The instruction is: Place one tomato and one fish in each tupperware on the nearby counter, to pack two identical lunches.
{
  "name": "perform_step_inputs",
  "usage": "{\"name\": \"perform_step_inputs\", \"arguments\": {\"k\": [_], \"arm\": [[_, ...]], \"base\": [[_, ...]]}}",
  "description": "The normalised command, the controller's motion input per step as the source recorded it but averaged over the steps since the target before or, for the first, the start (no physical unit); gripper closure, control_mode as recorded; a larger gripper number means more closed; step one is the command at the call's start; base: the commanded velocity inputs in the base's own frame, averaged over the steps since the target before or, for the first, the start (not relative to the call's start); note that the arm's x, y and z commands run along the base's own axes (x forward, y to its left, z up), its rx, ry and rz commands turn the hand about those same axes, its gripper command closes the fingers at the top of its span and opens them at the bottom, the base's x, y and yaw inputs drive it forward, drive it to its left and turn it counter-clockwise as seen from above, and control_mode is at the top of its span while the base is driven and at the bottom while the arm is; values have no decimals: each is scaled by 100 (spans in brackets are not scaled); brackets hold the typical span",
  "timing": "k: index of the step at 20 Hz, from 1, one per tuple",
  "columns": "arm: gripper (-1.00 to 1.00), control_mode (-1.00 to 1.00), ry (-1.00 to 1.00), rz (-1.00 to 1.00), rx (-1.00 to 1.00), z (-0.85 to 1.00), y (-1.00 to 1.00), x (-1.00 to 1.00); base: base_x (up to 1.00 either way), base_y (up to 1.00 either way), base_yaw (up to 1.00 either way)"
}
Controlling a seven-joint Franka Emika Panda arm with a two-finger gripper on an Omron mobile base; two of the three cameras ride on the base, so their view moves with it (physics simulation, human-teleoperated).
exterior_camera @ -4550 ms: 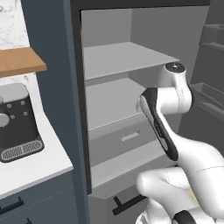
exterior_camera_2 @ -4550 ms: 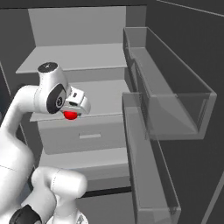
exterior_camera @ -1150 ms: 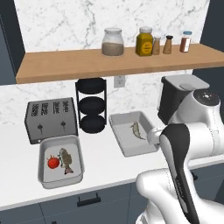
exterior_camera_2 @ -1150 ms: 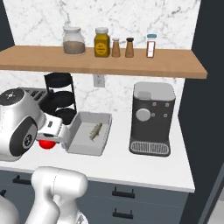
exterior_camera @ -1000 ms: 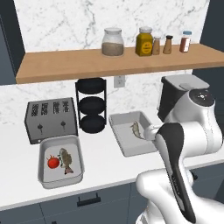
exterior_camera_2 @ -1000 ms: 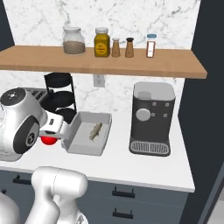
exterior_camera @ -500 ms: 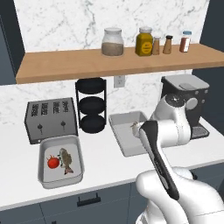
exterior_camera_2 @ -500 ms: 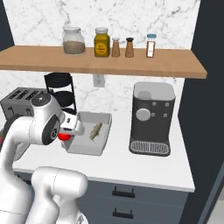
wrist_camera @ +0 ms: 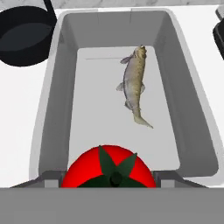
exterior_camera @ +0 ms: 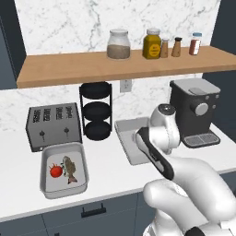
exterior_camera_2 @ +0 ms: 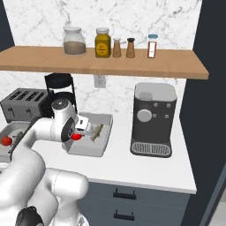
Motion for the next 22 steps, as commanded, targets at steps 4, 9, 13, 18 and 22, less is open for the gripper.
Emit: {"name": "perform_step_inputs", "arguments": {"k": [4, 9, 13, 18, 22], "arm": [[100, -100, 0, 1, 0, -39, 0, 80], [-100, -100, 3, 1, 0, -34, 11, 75], [-100, -100, 6, 0, 0, -22, 9, 61], [-100, -100, 8, 0, 0, -4, 0, 5], [-100, -100, 16, 0, 3, 1, -1, 0]], "base": [[0, 0, 0], [0, 0, 0], [0, 0, 0], [0, 0, 0], [0, 0, 0]]}}
